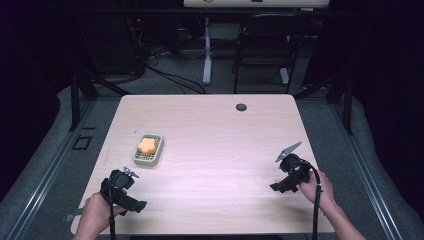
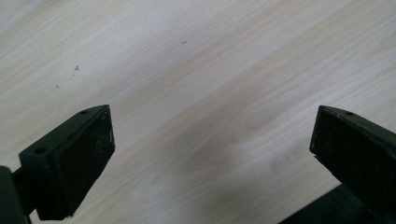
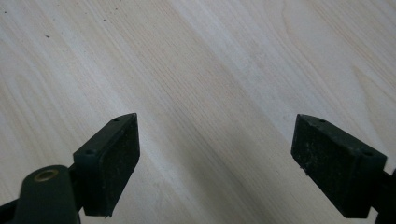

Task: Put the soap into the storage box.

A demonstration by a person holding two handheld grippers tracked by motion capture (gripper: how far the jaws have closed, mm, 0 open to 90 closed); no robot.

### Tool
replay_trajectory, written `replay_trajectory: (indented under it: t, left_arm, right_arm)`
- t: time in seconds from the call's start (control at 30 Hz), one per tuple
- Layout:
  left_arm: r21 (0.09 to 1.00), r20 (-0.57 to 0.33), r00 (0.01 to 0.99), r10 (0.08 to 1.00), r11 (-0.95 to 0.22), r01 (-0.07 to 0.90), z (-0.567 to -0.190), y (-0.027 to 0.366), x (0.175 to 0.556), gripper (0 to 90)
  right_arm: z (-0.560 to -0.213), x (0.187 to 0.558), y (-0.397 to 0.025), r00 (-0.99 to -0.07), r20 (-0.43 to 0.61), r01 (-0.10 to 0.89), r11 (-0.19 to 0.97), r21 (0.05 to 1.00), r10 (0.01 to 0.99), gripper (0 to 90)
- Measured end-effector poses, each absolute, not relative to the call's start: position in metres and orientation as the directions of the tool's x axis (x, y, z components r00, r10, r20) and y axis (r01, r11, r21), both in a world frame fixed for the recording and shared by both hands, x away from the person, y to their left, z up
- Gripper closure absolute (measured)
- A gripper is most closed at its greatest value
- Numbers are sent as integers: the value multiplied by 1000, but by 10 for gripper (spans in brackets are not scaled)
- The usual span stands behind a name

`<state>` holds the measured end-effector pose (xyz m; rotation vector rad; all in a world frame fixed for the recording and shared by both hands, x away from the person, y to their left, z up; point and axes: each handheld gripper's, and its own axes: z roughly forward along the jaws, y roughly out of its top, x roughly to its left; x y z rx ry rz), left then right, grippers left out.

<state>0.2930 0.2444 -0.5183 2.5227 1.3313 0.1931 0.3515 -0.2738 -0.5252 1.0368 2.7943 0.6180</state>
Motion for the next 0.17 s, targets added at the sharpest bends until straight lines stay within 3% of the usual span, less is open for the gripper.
replay_trajectory:
  t: [0.17]
  left_arm:
    - [377,40,573,818,-544,750,-520,249,291,38]
  right_arm:
    - [-525,353,-275,-760,45,607,685,403,648,153]
